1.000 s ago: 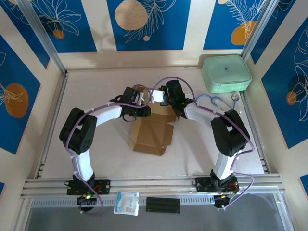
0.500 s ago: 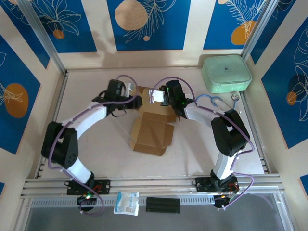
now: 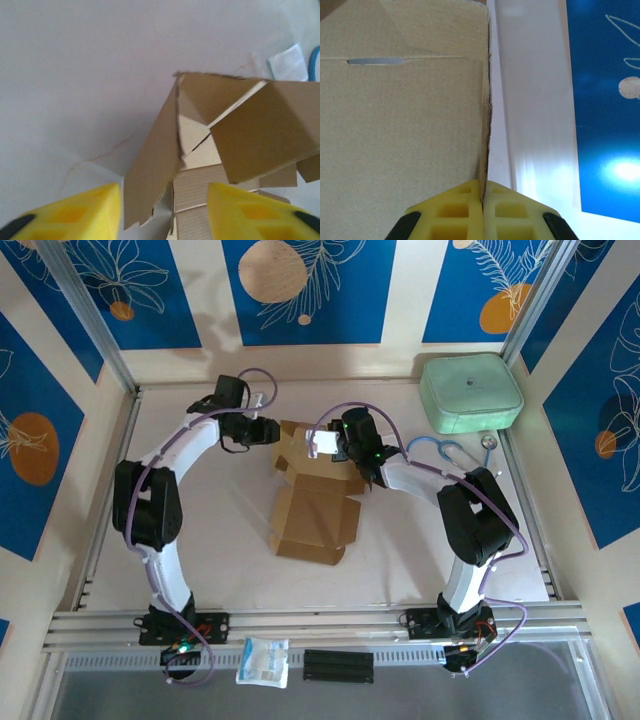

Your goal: Fold the paper box

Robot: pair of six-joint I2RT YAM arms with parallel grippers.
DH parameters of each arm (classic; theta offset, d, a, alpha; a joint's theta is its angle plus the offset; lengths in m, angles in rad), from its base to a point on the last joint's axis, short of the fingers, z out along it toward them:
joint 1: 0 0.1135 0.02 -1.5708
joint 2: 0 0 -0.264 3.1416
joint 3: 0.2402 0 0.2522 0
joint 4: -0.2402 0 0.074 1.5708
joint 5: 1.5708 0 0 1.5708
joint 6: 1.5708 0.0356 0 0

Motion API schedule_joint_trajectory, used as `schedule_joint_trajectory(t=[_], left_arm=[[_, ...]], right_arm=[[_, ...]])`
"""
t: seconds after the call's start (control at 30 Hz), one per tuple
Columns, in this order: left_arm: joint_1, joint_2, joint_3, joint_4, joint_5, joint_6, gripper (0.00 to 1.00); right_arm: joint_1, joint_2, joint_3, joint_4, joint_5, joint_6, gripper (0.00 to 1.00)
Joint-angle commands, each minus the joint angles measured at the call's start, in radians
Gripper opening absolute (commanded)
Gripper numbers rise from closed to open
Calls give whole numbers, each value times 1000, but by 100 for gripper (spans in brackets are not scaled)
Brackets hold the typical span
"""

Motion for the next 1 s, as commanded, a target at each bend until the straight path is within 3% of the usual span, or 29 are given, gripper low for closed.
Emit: schedule_joint_trajectory(t=[0.0, 0.13, 0.27, 0.5, 0.67, 0.97], left_arm=[[0, -10, 27, -38, 40, -20, 34], [-3, -84, -57, 48, 58, -139, 15], [-19, -163, -139, 132, 50, -249, 6], [-78, -256, -266, 322, 37, -458, 6], [-119, -239, -316, 366, 1, -515, 8], [-159, -231, -520, 535, 63, -610, 8]], right_arm=[[14, -24, 56, 19, 25, -42, 0], [20, -1, 83, 62, 65, -78, 0], [28, 28, 85, 155, 108, -98, 0], [44, 94, 90, 299, 172, -126, 0], [48, 126, 76, 359, 178, -133, 0], [53, 124, -54, 531, 169, -157, 0]])
